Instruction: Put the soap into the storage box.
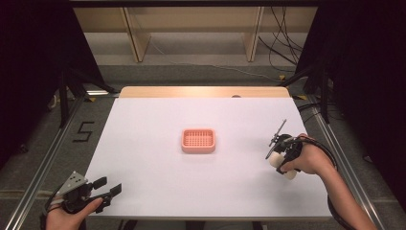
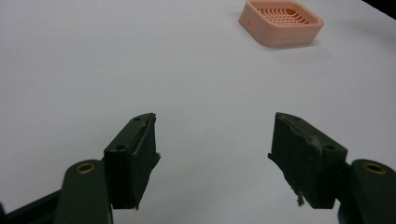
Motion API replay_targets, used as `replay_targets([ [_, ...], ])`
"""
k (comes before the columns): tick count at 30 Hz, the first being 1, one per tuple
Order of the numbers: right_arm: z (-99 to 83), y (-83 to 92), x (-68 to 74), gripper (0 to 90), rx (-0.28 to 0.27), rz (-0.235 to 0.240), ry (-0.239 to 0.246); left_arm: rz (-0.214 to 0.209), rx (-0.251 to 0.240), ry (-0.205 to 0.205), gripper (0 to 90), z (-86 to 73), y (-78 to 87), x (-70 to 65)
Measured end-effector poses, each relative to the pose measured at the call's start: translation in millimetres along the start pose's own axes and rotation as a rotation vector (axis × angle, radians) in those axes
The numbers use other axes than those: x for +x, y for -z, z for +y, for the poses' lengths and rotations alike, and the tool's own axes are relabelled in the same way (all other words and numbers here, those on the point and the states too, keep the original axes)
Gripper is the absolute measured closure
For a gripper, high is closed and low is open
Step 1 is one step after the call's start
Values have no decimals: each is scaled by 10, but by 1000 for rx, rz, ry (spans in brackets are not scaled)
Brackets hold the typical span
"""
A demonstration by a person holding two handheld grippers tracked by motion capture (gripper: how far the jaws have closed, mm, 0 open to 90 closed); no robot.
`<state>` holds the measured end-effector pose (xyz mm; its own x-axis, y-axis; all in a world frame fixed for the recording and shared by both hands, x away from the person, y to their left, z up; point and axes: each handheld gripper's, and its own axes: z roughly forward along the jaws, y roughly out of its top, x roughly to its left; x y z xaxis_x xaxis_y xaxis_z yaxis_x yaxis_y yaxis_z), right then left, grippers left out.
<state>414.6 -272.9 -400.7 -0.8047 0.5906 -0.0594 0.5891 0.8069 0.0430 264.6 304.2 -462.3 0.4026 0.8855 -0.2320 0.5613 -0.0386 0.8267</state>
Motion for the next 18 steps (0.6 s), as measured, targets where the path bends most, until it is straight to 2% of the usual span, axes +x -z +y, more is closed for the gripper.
replay_targets([
  [4,26,-9,-31,503,-6,2,3,6,-3,7,305,-4,3,-6],
  [5,37,-8,-19,503,0,7,-16,8,1,3,305,-4,6,-2],
  [7,56,-14,-38,503,3,6,7,5,-2,2,305,-7,8,4],
  [8,68,-3,-28,503,17,-3,-10,7,-2,3,305,-9,10,3],
  [9,75,-11,-25,504,7,5,-13,6,-2,2,305,-9,12,5],
  [10,85,-17,-44,503,-9,11,18,6,-2,2,305,-9,12,5],
  [11,95,-5,-41,503,6,3,5,7,-1,4,305,-12,16,5],
  [13,118,-4,-41,503,4,6,10,8,-5,7,305,-16,21,8],
  [14,129,0,-29,503,-3,0,-7,4,-4,6,305,-17,24,11],
  [15,141,9,-27,503,5,0,-7,5,-6,6,305,-19,27,12],
  [17,168,15,-50,503,-10,-4,32,20,1,6,305,-20,40,8],
  [18,177,26,-39,503,-9,-3,13,20,1,6,305,-20,40,8],
])
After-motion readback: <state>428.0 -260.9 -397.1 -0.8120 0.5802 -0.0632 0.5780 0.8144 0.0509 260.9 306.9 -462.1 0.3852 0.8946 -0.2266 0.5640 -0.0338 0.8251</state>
